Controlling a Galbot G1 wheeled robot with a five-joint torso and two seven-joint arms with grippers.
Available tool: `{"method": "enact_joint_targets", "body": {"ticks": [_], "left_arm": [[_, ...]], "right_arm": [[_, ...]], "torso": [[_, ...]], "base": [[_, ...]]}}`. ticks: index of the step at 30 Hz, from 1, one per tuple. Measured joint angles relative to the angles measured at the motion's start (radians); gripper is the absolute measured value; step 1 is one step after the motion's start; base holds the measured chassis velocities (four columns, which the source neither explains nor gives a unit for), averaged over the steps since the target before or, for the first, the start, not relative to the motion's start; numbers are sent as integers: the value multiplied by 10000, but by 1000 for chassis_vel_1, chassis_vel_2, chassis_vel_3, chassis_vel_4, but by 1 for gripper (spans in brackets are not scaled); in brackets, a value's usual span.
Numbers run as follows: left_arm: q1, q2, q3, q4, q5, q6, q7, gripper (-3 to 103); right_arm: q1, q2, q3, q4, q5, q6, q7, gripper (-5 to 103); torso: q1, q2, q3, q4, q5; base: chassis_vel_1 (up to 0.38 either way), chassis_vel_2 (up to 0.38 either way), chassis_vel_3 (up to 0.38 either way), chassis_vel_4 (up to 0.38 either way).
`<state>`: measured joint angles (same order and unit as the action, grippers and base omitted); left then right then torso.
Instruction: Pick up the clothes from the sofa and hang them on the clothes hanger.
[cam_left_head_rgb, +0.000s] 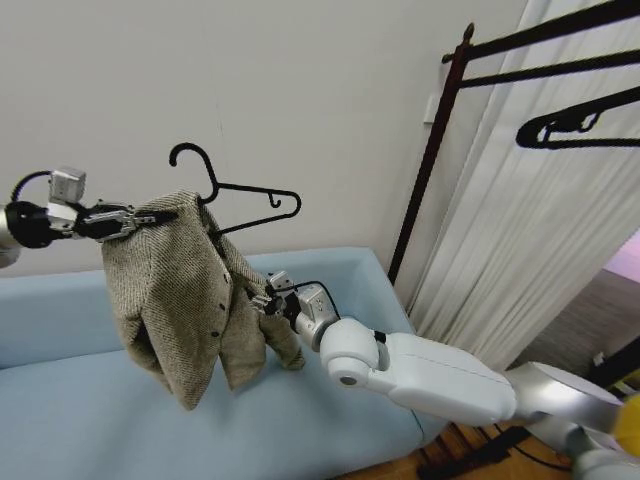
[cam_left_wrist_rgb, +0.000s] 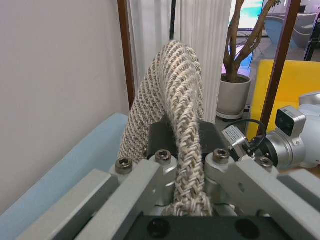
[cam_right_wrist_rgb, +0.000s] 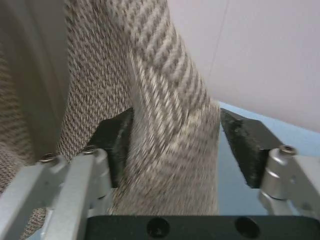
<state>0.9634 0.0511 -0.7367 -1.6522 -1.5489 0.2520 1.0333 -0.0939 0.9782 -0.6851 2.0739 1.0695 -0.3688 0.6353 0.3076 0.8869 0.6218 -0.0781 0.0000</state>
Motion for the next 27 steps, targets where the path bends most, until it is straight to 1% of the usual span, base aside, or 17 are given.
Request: {"method": "enact_joint_targets", "body": {"ticks": [1, 2, 3, 4, 6, 7, 11, 13, 14, 15, 16, 21, 23, 26, 27], "left_arm": [[3, -16, 2, 30, 4, 0, 0, 5], [3, -16, 2, 30, 4, 0, 0, 5], [5, -34, 5, 46, 6, 0, 0, 5], [10, -60, 11, 67, 12, 0, 0, 5], [21, -96, 34, 77, 28, -1, 0, 5], [21, -96, 34, 77, 28, -1, 0, 5], [34, -174, 58, 90, 135, 0, 14, 5], [35, -217, 66, 110, 192, 0, 59, 5], [35, -240, 73, 118, 221, 0, 81, 5], [35, -268, 79, 124, 248, 0, 95, 5], [38, -346, 93, 124, 304, 0, 115, 5], [38, -497, 129, 64, 362, 4, 81, 5], [38, -497, 131, 62, 361, 5, 46, 5], [37, -465, 131, 58, 348, 8, -84, 5], [37, -465, 131, 58, 348, 8, -84, 5]], "right_arm": [[-138, -38, 132, -52, -17, 23, -42, 51], [-138, -38, 132, -52, -17, 23, -42, 51], [-209, -56, 211, -86, -41, 41, -65, 46], [-296, -78, 308, -151, -84, 75, -122, 46], [-380, -62, 484, -267, -162, 120, -186, 35], [-380, -62, 484, -267, -162, 120, -186, 35], [-365, -36, 964, -462, -255, 139, -189, 14], [-325, -72, 1167, -527, -256, 141, -189, 14], [-298, -91, 1281, -566, -255, 143, -190, 8], [-267, -106, 1395, -603, -254, 148, -190, 8], [-174, -138, 1689, -683, -200, 159, -204, 1], [-22, -188, 2254, -753, 55, 178, -202, 0], [-31, -247, 2316, -697, 120, 179, -200, 0], [-217, -543, 2295, -97, 664, 142, -131, 0], [-217, -543, 2295, -97, 664, 142, -131, 0]], "torso": [[0, 0, 1, 0, 1], [0, 0, 1, 0, 1], [0, 0, 0, 0, 1], [0, 0, 0, 0, 1], [0, 0, 0, 2, 0], [0, 0, 0, 2, 0], [0, 0, 0, 4, 1], [0, 0, 0, 3, 0], [0, 0, 0, 3, 1], [0, 0, -1, 3, 1], [0, 0, 0, 1, 1], [0, 0, -1, 3, 0], [1, 0, -1, 4, 0], [1, 0, -1, 2, 0], [1, 0, -1, 2, 0]], "base": [[0, 0, 0, 0], [0, 0, 0, 0], [0, 0, 0, 0], [0, 0, 0, 0], [0, 0, 0, 0], [0, 0, 0, 0], [0, 0, 0, 0], [0, 0, 0, 0], [0, 0, 0, 0], [0, 0, 0, 0], [0, 0, 0, 0], [0, 0, 0, 0], [0, 0, 0, 0], [0, 0, 0, 0], [0, 0, 0, 0]]}}
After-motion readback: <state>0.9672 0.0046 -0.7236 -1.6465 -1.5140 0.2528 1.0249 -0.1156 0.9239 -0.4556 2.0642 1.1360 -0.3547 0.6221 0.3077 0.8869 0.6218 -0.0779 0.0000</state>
